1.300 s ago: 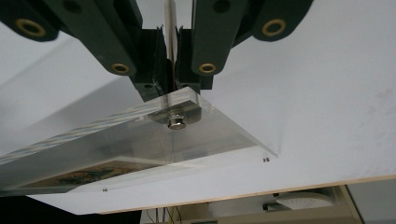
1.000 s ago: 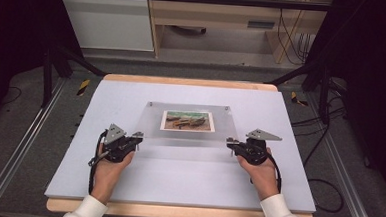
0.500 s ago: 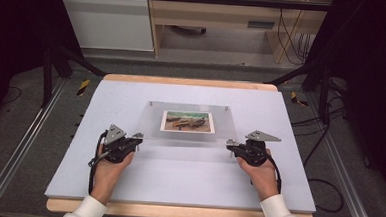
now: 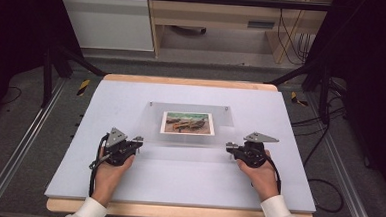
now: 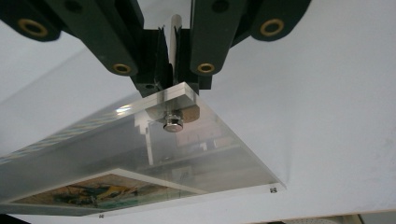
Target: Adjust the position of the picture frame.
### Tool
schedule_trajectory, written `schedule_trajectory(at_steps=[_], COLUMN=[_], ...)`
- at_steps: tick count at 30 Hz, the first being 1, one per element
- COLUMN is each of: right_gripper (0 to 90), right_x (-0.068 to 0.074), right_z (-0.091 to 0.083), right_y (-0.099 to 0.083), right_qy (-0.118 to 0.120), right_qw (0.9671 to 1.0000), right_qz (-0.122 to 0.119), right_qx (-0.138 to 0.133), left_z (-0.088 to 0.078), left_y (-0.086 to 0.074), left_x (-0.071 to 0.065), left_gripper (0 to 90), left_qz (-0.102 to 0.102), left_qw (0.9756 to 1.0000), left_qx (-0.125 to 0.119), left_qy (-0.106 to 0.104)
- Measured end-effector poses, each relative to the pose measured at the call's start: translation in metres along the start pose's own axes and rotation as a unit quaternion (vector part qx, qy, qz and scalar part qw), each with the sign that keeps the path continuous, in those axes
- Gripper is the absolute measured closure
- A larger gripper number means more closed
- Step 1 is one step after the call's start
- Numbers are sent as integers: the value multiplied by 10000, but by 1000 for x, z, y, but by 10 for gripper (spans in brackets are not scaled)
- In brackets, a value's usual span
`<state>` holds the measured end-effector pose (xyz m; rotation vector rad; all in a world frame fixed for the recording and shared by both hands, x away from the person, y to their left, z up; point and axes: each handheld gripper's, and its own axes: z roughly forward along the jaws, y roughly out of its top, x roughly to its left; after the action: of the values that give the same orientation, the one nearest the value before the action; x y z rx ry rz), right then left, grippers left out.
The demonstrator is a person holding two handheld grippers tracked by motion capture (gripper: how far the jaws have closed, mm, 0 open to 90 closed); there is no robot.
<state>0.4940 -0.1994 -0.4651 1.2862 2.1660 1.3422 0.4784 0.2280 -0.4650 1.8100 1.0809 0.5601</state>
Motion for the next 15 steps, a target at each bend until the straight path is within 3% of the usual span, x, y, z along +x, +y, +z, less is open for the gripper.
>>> schedule_trajectory(at_steps=[15], right_gripper=[841], right_x=[0], right_z=[2], right_y=[-4], right_qy=[5], right_qw=[9999], right_qz=[6], right_qx=[155], left_z=[3], left_y=[-6], left_x=[0], left_gripper=[843], left_qz=[28], left_qw=[10000], left_qx=[79], left_qy=[16])
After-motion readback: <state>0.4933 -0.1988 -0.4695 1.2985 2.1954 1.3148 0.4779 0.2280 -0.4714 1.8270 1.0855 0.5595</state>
